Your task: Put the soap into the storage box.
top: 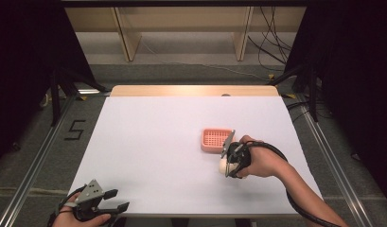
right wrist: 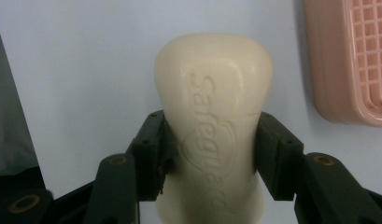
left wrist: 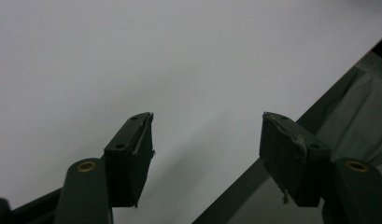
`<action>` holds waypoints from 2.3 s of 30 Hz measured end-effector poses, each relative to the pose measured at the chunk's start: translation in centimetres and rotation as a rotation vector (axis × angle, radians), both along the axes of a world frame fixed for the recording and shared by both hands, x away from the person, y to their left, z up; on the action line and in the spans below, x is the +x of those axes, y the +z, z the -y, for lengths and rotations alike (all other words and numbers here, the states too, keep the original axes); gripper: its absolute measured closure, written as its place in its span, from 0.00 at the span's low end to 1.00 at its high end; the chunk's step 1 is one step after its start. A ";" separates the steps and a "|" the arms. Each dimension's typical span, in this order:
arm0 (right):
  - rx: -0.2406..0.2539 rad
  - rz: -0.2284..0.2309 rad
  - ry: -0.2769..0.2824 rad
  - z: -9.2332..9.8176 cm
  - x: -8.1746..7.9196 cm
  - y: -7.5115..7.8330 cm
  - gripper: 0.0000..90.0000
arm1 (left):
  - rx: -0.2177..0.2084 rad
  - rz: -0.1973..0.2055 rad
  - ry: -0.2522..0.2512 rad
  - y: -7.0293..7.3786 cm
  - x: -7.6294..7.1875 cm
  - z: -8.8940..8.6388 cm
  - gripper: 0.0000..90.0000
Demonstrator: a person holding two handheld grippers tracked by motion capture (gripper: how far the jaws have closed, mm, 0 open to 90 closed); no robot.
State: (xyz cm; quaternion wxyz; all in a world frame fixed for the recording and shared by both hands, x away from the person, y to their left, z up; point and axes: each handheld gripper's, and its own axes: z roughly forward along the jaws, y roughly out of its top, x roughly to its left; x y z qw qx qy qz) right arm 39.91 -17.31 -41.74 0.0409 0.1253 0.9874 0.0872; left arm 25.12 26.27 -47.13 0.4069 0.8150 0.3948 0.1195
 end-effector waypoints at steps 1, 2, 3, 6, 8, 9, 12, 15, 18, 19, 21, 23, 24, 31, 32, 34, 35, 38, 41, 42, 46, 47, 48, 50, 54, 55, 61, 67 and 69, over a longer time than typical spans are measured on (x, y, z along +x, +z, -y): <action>0.000 0.003 -0.001 0.1 0.1 0.1 0.56 | 0.011 0.001 -0.006 0.0 0.0 -0.1 0.38; 0.000 0.003 -0.001 0.1 0.1 0.1 0.56 | 0.012 0.003 -0.006 0.0 0.0 -0.1 0.38; 0.009 0.009 0.020 0.3 0.2 0.2 0.56 | -0.003 0.001 0.002 0.0 0.0 0.0 0.38; 0.003 0.006 0.005 0.4 0.2 0.3 0.56 | 0.013 0.002 -0.008 0.0 0.0 -0.1 0.38; 0.014 0.001 0.003 0.4 0.2 0.4 0.56 | 0.012 0.002 -0.006 0.0 0.0 -0.1 0.38; 0.008 0.008 0.015 0.5 0.4 0.4 0.56 | 0.000 0.002 0.001 0.0 0.0 0.0 0.38; 0.013 0.010 0.022 0.5 0.5 0.6 0.56 | 0.008 0.001 -0.003 0.0 0.0 -0.1 0.38; 0.020 0.020 0.037 0.5 0.8 0.8 0.56 | 0.001 0.001 0.001 0.0 0.0 0.0 0.38; 0.013 0.025 0.039 0.5 0.9 0.9 0.56 | -0.003 0.000 0.003 0.0 0.0 0.0 0.38; 0.008 0.024 0.020 0.5 0.9 1.0 0.56 | 0.012 0.002 -0.006 0.0 0.0 -0.1 0.38; 0.020 0.030 0.052 0.6 1.2 1.1 0.56 | 0.011 0.003 -0.005 0.0 0.0 -0.1 0.38; 0.021 0.027 0.027 0.6 1.2 1.2 0.56 | 0.015 0.000 -0.009 0.1 0.0 -0.1 0.38; 0.021 0.027 0.027 0.6 1.2 1.2 0.56 | 0.015 0.000 -0.009 0.1 0.0 -0.1 0.38; 0.014 0.040 0.039 0.8 1.8 1.6 0.56 | 0.000 -0.008 0.005 0.0 0.0 0.0 0.38; 0.023 0.042 0.058 0.8 2.0 1.6 0.56 | 0.000 -0.008 0.005 0.0 0.0 0.0 0.38; 0.016 0.029 0.003 0.7 1.7 1.7 0.56 | 0.000 -0.008 0.005 0.0 0.0 0.0 0.38; 0.008 0.040 0.032 0.8 2.0 1.6 0.56 | 0.000 -0.008 0.005 0.0 0.0 0.0 0.38; 0.015 0.040 0.018 0.8 2.0 1.7 0.56 | -0.001 -0.009 0.005 0.0 0.0 0.0 0.38; 0.006 0.041 0.025 0.8 2.2 1.8 0.56 | -0.001 -0.009 0.005 0.0 0.0 0.0 0.38; 0.006 0.041 0.025 0.8 2.2 1.8 0.56 | -0.001 -0.009 0.005 0.0 0.0 0.0 0.38; 0.012 0.056 0.060 0.8 2.6 2.0 0.56 | 0.000 -0.008 0.005 0.0 0.0 0.0 0.38; 0.012 0.056 0.060 0.8 2.6 2.0 0.56 | 0.000 -0.008 0.005 0.0 0.0 0.0 0.38; 0.016 0.044 0.030 0.7 2.5 2.0 0.56 | -0.001 -0.009 0.006 0.0 0.0 0.0 0.38; 0.023 0.053 0.058 0.7 2.7 2.0 0.56 | -0.001 -0.009 0.006 0.0 0.0 0.0 0.38; 0.000 0.050 0.020 0.8 2.7 2.2 0.56 | 0.010 0.003 -0.005 0.1 0.1 -0.1 0.38; 0.005 0.055 0.045 0.8 3.0 2.2 0.56 | 0.009 0.002 -0.003 0.0 0.0 -0.1 0.38; 0.010 0.058 0.035 0.6 3.1 2.5 0.56 | 0.013 0.001 -0.006 0.1 0.1 -0.1 0.38; 0.017 0.060 0.040 0.5 3.3 2.6 0.56 | 0.012 0.011 0.001 0.0 0.1 -0.1 0.38; -0.004 0.058 0.018 0.5 3.4 2.7 0.56 | 0.018 0.003 -0.010 0.1 0.1 -0.2 0.38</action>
